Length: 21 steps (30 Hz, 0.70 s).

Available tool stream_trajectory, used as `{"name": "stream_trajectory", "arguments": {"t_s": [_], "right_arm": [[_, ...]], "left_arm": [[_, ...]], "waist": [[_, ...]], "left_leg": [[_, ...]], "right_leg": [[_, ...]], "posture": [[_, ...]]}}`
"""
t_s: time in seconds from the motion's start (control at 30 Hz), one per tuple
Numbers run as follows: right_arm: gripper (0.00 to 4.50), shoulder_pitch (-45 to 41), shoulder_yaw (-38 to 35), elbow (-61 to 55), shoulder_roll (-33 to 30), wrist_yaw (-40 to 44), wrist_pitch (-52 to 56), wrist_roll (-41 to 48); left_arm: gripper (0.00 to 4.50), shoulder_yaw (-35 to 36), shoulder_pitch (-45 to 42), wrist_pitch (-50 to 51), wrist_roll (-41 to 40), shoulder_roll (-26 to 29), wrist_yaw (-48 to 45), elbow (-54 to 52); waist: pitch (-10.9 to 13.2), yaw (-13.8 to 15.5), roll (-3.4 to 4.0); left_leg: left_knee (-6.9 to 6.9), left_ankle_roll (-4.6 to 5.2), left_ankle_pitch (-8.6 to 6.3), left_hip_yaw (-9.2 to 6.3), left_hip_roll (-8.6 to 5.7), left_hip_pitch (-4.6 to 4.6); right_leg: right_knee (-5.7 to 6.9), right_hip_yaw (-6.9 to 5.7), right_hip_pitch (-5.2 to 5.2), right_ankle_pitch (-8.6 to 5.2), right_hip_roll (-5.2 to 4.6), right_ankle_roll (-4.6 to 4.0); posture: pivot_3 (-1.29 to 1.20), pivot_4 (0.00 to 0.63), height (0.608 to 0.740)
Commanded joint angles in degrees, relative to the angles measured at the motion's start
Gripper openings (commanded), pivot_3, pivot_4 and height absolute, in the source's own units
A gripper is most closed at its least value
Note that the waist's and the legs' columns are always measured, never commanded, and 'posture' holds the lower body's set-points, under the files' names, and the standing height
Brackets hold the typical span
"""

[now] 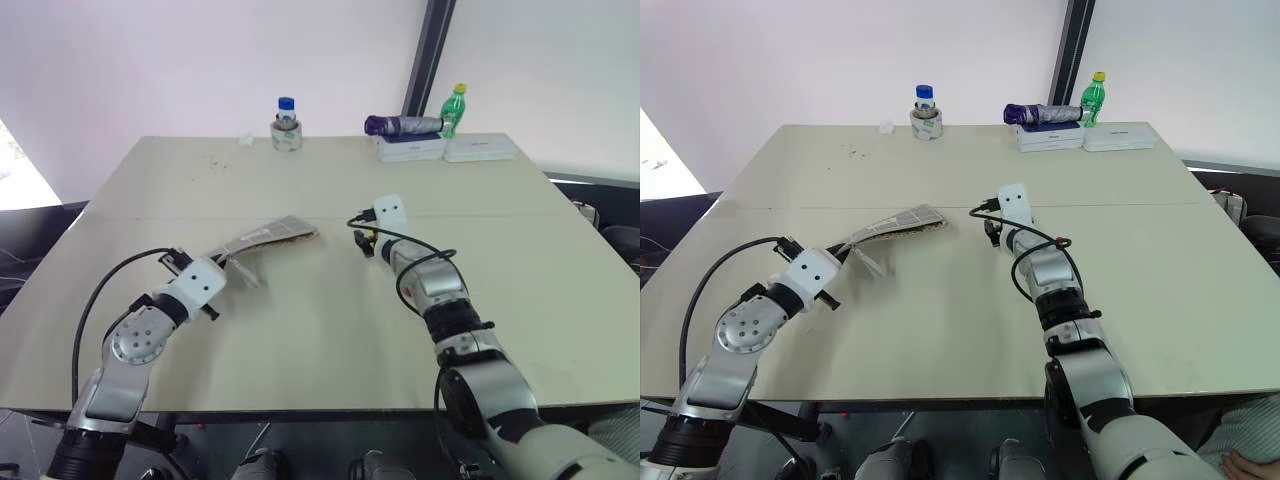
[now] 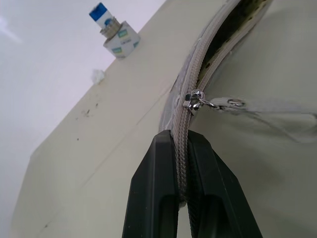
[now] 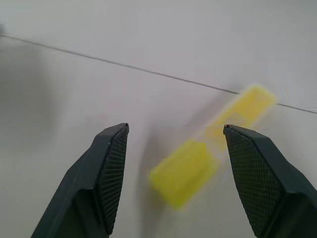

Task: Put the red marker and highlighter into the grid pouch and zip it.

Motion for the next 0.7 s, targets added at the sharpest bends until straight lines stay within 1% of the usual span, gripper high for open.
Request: {"name": "stream_trajectory", "arguments": {"t_s": [0.03, 0.13, 0.27, 0.4, 0.5, 0.7], "right_arm": [[3.15, -3.56, -1.18, 5.58, 0.17, -4.08, -4.87, -1.58], [3.15, -4.88, -1.57, 9.19, 0.79, -5.63, -6.26, -1.70], [3.15, -6.13, -4.04, 12.37, 3.11, -6.09, -6.48, 0.81], [3.15, -7.08, -5.71, 14.40, 4.39, -6.45, -6.47, 1.82], [3.15, -7.48, -5.30, 16.35, 4.57, -7.73, -7.17, 0.75], [3.15, -7.11, -3.80, 19.06, 5.26, -7.77, -7.59, -0.78]], "left_arm": [[0.00, 0.86, 0.42, 0.11, 0.13, -0.11, 0.74, -3.55], [0.00, 0.90, 1.13, 0.42, 0.12, -0.22, 0.74, -4.41], [0.00, 0.61, 1.72, 0.81, 0.10, -0.56, 0.76, -5.06], [0.00, 0.28, 1.67, 0.61, 0.34, -0.58, 0.53, -5.05], [0.00, -0.04, 1.32, 0.40, 0.19, -0.72, 0.32, -4.86], [0.00, -0.31, 0.83, 0.40, 0.14, -0.81, 0.20, -4.70]], "waist": [[0.00, -0.13, 0.00], [0.00, -0.43, 0.00], [0.00, -1.39, 0.00], [0.00, -1.56, 0.00], [0.00, -1.54, 0.00], [-0.01, -1.51, 0.00]], "left_leg": [[0.00, 0.00, 0.00, 0.00, 0.01, 0.00], [-0.04, -0.01, 0.00, 0.00, 0.01, 0.01], [-0.04, -0.02, 0.01, -0.01, 0.02, 0.02], [-0.05, -0.02, 0.01, -0.02, 0.04, 0.04], [-0.05, -0.03, 0.02, -0.01, 0.06, 0.04], [-0.05, -0.03, 0.02, -0.02, 0.06, 0.04]], "right_leg": [[0.00, 0.00, 0.00, 0.00, 0.01, 0.00], [0.00, 0.01, 0.00, 0.00, 0.01, 0.00], [0.01, 0.01, 0.00, 0.00, 0.01, 0.00], [0.02, 0.01, 0.00, 0.00, 0.02, 0.00], [0.02, 0.02, 0.00, 0.00, 0.03, 0.01], [0.02, 0.03, 0.01, 0.00, 0.03, 0.01]], "posture": [[0.00, 0.150, 0.738], [0.00, 0.150, 0.738], [0.00, 0.150, 0.738], [0.00, 0.150, 0.738], [0.00, 0.150, 0.738], [0.00, 0.150, 0.738]]}}
